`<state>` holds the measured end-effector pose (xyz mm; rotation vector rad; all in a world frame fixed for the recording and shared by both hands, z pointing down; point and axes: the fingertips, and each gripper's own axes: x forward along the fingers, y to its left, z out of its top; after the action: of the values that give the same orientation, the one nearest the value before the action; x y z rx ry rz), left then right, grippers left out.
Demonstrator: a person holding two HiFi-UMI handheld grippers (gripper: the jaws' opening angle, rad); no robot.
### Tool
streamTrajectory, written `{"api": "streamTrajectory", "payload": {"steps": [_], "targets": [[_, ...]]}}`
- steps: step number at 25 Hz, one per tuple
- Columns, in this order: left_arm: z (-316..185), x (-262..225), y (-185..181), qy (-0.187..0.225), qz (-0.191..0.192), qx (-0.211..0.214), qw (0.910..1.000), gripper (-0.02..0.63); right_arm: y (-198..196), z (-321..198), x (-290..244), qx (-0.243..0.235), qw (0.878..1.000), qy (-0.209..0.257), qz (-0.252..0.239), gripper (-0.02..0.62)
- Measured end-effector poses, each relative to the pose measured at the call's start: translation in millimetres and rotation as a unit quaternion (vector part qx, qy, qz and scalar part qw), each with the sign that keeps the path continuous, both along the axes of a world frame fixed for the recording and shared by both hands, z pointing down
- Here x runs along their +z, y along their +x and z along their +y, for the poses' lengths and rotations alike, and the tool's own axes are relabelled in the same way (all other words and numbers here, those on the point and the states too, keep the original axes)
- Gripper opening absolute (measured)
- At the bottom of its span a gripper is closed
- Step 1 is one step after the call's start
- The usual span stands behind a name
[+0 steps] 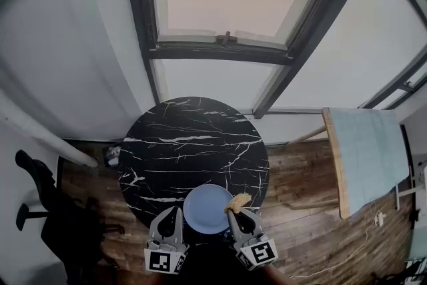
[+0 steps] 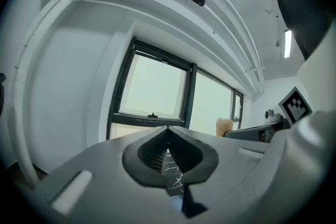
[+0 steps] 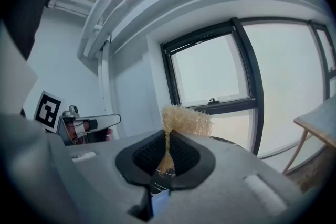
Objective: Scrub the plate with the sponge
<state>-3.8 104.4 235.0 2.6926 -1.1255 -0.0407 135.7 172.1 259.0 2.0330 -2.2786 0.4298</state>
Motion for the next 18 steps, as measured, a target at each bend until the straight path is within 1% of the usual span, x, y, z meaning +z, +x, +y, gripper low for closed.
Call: {"api": "streamTrajectory", "payload": {"steps": [5,12,18], "targets": [[8,1,3,0.005,-0.006,0.013,0.9999,-0.002,-1,4,-2,0.001,1.0,0.008,0.001,0.023],[10,4,0,-0.006,0.002,0.011,0.9999,-0.002,-3,11,-3,0.002,1.0,0.01,0.008,0.025],[17,11,6,-0.001,-0.019,0.029,0.9994,-0.002,-5,16,3,-0.007,1.0,0.011,0.007,0.025]]}}
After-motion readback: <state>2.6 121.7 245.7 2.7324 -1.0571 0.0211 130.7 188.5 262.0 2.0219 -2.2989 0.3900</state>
